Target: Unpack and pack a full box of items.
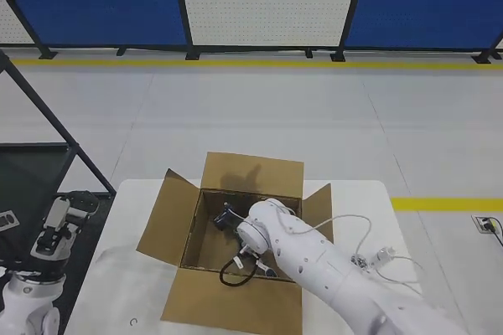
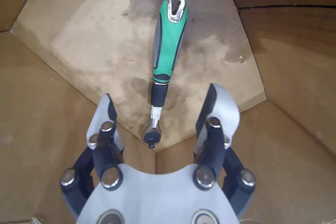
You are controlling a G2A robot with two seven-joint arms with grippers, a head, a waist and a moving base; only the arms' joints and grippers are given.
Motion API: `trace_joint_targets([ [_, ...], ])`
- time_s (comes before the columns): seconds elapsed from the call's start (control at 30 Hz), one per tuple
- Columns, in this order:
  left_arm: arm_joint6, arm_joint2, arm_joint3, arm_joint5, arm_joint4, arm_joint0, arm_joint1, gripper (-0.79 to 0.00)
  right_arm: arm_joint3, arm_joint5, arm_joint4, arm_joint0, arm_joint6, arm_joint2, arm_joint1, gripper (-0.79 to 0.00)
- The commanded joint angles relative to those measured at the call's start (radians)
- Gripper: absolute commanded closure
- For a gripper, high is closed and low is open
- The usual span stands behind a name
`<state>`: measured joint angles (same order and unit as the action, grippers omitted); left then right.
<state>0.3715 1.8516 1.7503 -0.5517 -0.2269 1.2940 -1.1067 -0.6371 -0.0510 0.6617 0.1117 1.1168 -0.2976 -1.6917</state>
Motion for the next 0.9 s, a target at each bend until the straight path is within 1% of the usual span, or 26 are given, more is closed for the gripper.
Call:
trace_joint_targets([
  [0.0,0.0,-0.001,-0.002,0.0,-0.002,-0.002,0.0,-0.785,0.041,-0.021,-0.01,-0.004,0.0,-0.003,-0.016,-0.351],
  [0.2,-0.006,-0.003,-0.009,0.0,0.001,-0.009,0.001,-0.785,0.139,-0.066,-0.028,-0.007,-0.011,-0.01,-0.056,-0.326],
  [0.43,-0.007,-0.002,-0.016,0.001,-0.002,-0.014,0.002,-0.785,0.235,-0.089,-0.05,-0.017,0.001,-0.023,-0.095,-0.311],
  [0.63,-0.008,-0.007,-0.023,-0.002,0.001,-0.018,0.002,-0.785,0.296,-0.117,-0.05,-0.023,0.0,-0.03,-0.12,-0.314],
  [0.87,-0.012,-0.008,-0.025,-0.005,0.002,-0.02,0.002,-0.785,0.352,-0.128,-0.047,-0.022,-0.03,-0.04,-0.142,-0.305],
])
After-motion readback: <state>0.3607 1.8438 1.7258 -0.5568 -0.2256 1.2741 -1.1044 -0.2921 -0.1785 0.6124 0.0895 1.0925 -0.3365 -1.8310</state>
